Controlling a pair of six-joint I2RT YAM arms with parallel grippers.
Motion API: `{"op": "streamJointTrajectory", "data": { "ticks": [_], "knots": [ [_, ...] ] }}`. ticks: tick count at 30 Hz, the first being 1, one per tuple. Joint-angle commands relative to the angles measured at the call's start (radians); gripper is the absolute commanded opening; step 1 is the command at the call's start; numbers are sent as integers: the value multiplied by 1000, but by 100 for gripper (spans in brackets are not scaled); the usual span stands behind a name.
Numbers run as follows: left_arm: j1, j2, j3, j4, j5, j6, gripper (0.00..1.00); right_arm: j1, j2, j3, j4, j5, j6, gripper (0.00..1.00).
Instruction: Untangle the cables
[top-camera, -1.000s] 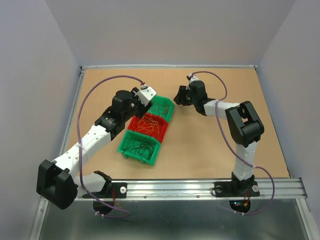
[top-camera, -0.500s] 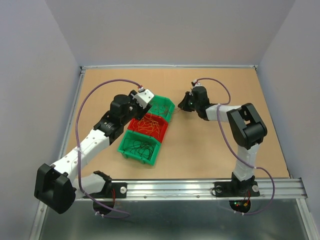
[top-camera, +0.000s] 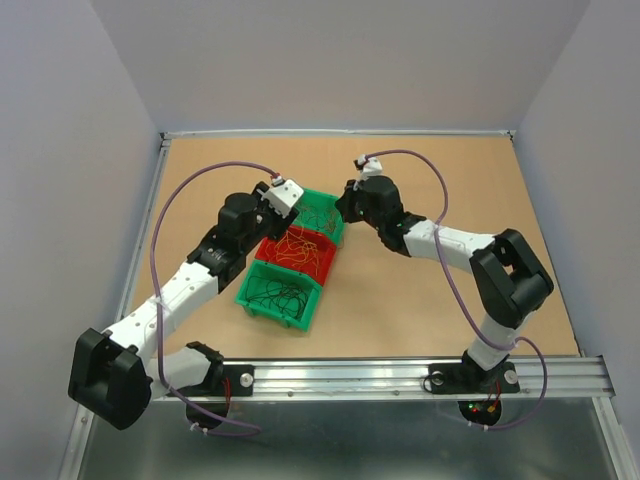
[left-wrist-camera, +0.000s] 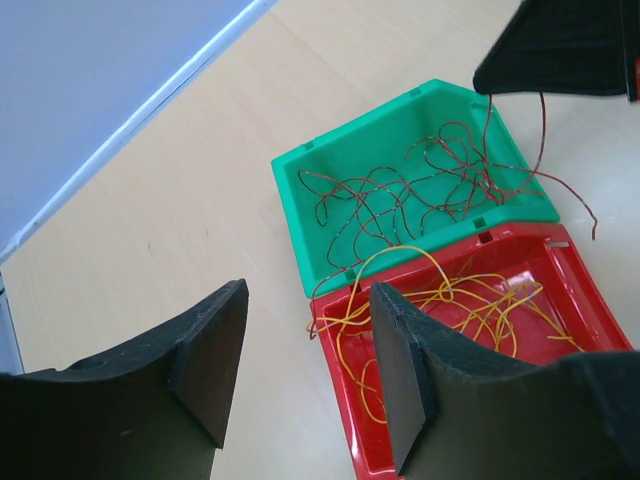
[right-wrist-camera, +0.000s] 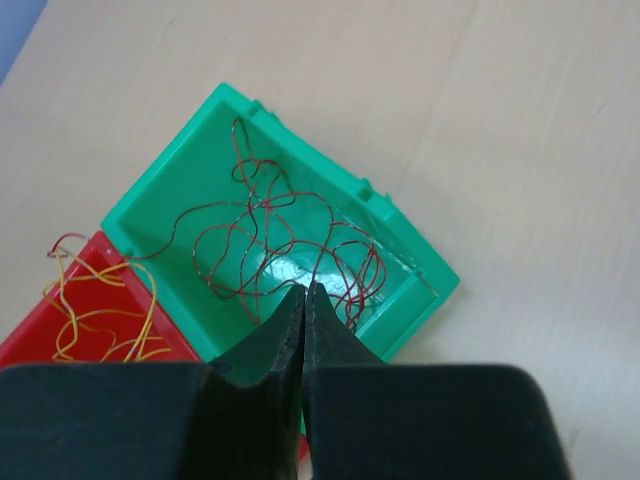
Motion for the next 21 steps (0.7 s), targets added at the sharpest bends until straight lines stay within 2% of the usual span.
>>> {"op": "streamJointTrajectory", "data": {
  "ticks": [1,9,13,17,21],
  "knots": [
    [34,-2,-6,92,-4,-29,63,53,15,68,30,40,-144,1],
    [140,34,-10,123,108,-57,63,59,221,286,-104,-142,-227,1],
    [164,51,-14,132,140,-63,63,61,423,505,-326,-262,-280,1],
    [167,63,-19,138,151,-63,63,64,508,537,-471,-253,-284,0],
    [167,74,-26,149,157,-62,63,64,478,498,-500,-235,-274,1]
  ]
}}
